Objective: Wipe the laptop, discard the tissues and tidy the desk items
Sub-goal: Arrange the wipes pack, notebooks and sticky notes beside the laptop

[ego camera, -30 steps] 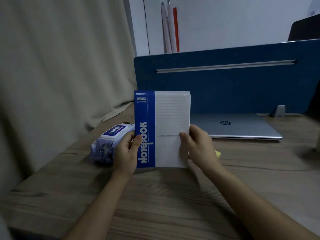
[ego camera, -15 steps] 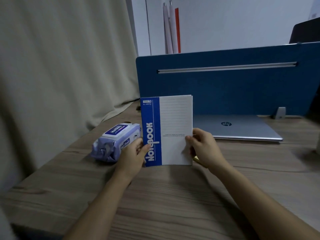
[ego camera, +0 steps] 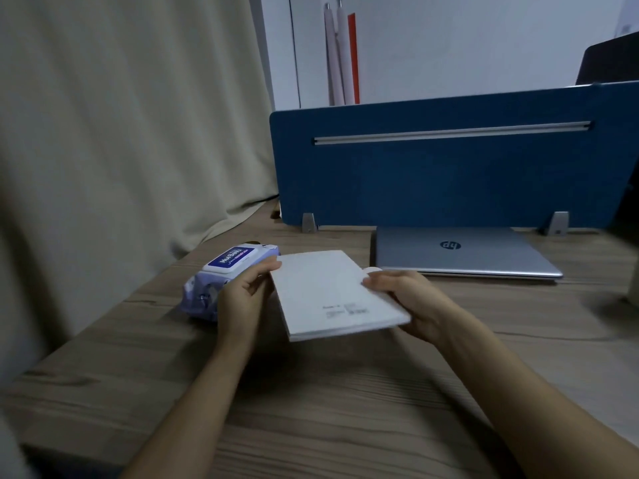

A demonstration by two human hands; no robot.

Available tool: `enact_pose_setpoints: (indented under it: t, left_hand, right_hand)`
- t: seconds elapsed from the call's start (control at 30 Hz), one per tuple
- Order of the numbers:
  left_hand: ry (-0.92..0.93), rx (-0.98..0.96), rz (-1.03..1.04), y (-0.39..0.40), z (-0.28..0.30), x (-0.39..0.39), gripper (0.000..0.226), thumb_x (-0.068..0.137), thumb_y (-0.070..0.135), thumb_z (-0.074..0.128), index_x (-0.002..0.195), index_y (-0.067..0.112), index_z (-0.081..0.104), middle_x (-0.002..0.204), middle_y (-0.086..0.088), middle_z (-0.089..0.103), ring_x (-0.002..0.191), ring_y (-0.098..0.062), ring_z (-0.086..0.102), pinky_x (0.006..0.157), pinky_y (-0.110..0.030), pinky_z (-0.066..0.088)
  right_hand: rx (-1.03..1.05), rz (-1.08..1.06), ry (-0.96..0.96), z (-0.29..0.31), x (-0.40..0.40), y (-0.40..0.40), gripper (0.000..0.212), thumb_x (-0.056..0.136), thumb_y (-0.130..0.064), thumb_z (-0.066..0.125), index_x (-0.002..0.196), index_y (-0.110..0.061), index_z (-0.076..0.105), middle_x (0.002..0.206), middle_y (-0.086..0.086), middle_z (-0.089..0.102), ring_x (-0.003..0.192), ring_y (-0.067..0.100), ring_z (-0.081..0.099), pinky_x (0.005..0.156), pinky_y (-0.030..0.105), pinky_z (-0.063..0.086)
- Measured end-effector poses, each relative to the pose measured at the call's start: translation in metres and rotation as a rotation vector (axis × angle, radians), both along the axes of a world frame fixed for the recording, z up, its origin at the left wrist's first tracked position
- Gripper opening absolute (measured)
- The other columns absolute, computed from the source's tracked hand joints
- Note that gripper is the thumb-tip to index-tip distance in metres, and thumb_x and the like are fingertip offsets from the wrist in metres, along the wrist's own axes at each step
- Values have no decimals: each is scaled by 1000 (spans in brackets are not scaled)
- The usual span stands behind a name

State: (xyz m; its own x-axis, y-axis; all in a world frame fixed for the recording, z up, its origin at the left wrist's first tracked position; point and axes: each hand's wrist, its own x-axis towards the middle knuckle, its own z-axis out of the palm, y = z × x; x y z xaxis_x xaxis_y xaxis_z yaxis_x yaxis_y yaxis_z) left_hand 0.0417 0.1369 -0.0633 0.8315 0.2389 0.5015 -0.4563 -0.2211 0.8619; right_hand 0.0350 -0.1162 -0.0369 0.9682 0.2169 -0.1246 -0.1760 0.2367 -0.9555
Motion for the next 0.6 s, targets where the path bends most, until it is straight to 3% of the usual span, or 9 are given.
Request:
enact_pose_setpoints:
  t: [0.07, 0.13, 0.17, 0.23, 0.3, 0.4, 0.47, 0.53, 0.6]
  left_hand:
    - [53, -108, -35, -4, 0, 2, 34, 91, 3, 64, 110, 30, 73, 110, 9, 74, 109, -12, 67, 97, -30, 52]
    - [83, -39, -21, -5, -3, 6, 42, 95, 5, 60, 135, 17, 57, 129, 0, 65, 123, -16, 58, 103, -34, 46]
    - [110, -15, -17, -6, -5, 7, 43, 96, 9, 58, 138, 14, 53, 130, -1, 64, 123, -15, 57, 101, -31, 47]
    - [180, -104, -135, -9, -7, 7, 28, 100, 14, 52, 123, 15, 67, 118, -1, 71, 112, -17, 64, 86, -24, 51]
    - [298, -190, -299, -15, -9, 3, 27, 100, 20, 49, 104, 18, 76, 108, -4, 75, 104, -24, 69, 82, -29, 54]
    - [336, -135, -427, -19, -11, -2, 23, 99, 18, 52, 110, 20, 71, 114, -4, 73, 108, -23, 68, 89, -36, 53]
    - [284, -105, -425, -20, -10, -3, 27, 99, 9, 52, 121, 19, 62, 117, -2, 72, 109, -20, 68, 85, -30, 54]
    - [212, -132, -376, -22, -7, -4, 32, 98, 1, 50, 123, 21, 57, 117, -1, 72, 107, -16, 68, 82, -25, 54]
    - [138, -144, -319, -22, -4, -6, 34, 98, -3, 48, 121, 21, 54, 118, -5, 69, 105, -17, 68, 84, -28, 55]
  right_hand:
    - [-43, -55, 9, -3, 0, 3, 19, 88, 4, 60, 106, 2, 64, 100, 21, 74, 84, 31, 73, 65, 34, 61]
    - [-30, -116, -25, -5, 1, 5, 21, 89, 5, 57, 105, -5, 67, 97, 17, 76, 83, 30, 73, 67, 38, 61]
    - [-32, -149, -48, -5, 1, 4, 22, 89, 4, 58, 105, -8, 68, 96, 14, 76, 81, 29, 73, 67, 39, 61]
    - [-34, -210, -77, -5, 3, 3, 26, 89, 2, 59, 110, -11, 68, 96, 11, 77, 80, 28, 74, 66, 38, 60]
    - [-56, -274, -112, -8, 4, 3, 29, 89, 1, 59, 113, -12, 69, 96, 7, 77, 83, 26, 74, 71, 40, 61]
    - [-82, -334, -184, -14, 4, 7, 32, 90, 2, 56, 114, -15, 69, 99, 1, 77, 93, 25, 73, 88, 46, 58]
    - [-49, -316, -239, -16, 2, 11, 37, 91, 4, 53, 118, -18, 66, 106, -2, 76, 98, 23, 72, 85, 40, 58]
    - [-38, -281, -308, -15, -1, 15, 43, 91, 5, 51, 124, -19, 63, 112, -3, 74, 98, 19, 71, 71, 27, 56]
    - [-66, -270, -396, -12, -2, 18, 45, 91, 6, 50, 124, -22, 63, 114, -4, 73, 99, 17, 70, 74, 26, 57]
